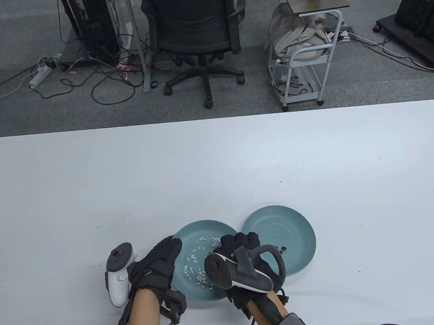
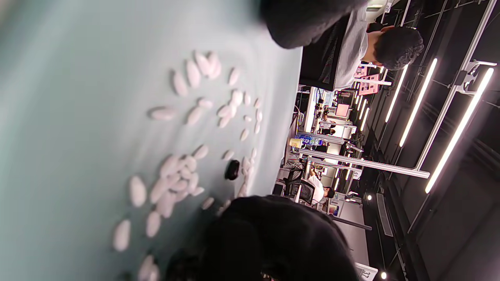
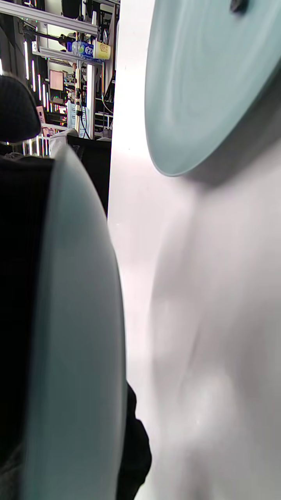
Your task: Pick coffee beans with hand pinch into plate
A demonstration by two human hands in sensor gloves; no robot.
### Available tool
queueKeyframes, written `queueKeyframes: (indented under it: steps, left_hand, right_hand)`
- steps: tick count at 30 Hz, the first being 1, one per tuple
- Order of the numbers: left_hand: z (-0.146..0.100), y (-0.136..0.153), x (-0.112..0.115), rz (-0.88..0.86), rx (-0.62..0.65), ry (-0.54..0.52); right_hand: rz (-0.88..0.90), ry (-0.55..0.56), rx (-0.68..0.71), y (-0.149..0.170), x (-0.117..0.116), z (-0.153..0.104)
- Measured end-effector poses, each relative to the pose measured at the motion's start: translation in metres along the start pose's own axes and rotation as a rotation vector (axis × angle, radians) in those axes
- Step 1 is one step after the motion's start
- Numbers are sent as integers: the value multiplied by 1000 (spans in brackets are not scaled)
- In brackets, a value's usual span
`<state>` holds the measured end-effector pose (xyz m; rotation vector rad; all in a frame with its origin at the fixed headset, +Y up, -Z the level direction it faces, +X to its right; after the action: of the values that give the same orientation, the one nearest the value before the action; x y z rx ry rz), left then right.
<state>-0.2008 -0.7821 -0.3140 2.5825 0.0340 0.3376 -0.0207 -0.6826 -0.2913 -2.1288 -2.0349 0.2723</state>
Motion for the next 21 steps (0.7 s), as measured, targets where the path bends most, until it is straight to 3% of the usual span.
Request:
queueKeyframes:
  steps: [6, 13, 21]
  left_hand:
    - [2, 4, -1, -55, -10, 20]
    - [1, 4, 1, -41, -17, 36]
    - [0, 4, 0, -26, -18, 31]
  right_hand:
    - [-17, 9, -12, -3, 2, 0]
    - [-5, -80, -46, 0, -4, 0]
    - [-71, -90, -30, -10, -6, -1]
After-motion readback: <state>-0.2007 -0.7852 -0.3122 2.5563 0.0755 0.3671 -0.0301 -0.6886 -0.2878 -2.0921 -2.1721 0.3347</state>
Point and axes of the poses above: the tracker on the back of each hand, its own y axis roughly to the little-finger side, its own z axis roughly from the wrist to the fingertips, x = y × z, the point moved 5 cm from there along z, roughly from the wrist to the fingertips, and after that the axes turned 7 degrees about -x, right-handed, at the moved point
